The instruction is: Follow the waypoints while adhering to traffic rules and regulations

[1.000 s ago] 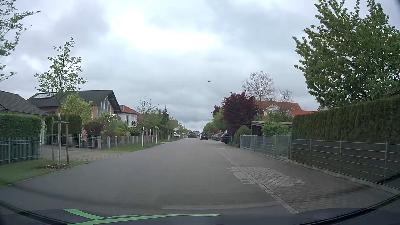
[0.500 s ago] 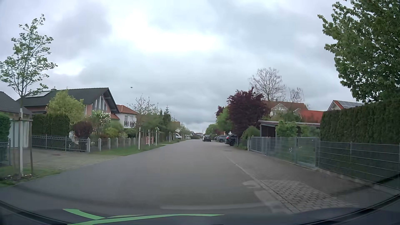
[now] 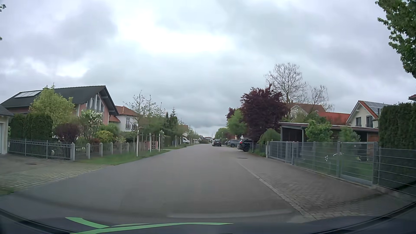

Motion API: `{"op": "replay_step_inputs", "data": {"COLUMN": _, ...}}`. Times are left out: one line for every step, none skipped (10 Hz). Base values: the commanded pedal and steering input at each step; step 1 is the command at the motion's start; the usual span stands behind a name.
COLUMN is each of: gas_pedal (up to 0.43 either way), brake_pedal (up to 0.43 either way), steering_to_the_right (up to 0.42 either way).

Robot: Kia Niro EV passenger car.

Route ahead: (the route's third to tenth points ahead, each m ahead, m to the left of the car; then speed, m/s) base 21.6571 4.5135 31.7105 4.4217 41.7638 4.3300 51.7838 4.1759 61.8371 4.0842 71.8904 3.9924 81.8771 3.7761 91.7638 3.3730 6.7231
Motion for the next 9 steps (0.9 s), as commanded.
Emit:
{"op": "replay_step_inputs", "data": {"gas_pedal": 0.209, "brake_pedal": 0.000, "steering_to_the_right": -0.003}}
{"op": "replay_step_inputs", "data": {"gas_pedal": 0.209, "brake_pedal": 0.000, "steering_to_the_right": -0.003}}
{"op": "replay_step_inputs", "data": {"gas_pedal": 0.209, "brake_pedal": 0.000, "steering_to_the_right": 0.000}}
{"op": "replay_step_inputs", "data": {"gas_pedal": 0.197, "brake_pedal": 0.000, "steering_to_the_right": 0.002}}
{"op": "replay_step_inputs", "data": {"gas_pedal": 0.189, "brake_pedal": 0.000, "steering_to_the_right": 0.002}}
{"op": "replay_step_inputs", "data": {"gas_pedal": 0.189, "brake_pedal": 0.000, "steering_to_the_right": 0.002}}
{"op": "replay_step_inputs", "data": {"gas_pedal": 0.189, "brake_pedal": 0.000, "steering_to_the_right": 0.002}}
{"op": "replay_step_inputs", "data": {"gas_pedal": 0.189, "brake_pedal": 0.000, "steering_to_the_right": 0.002}}
{"op": "replay_step_inputs", "data": {"gas_pedal": 0.189, "brake_pedal": 0.000, "steering_to_the_right": 0.002}}
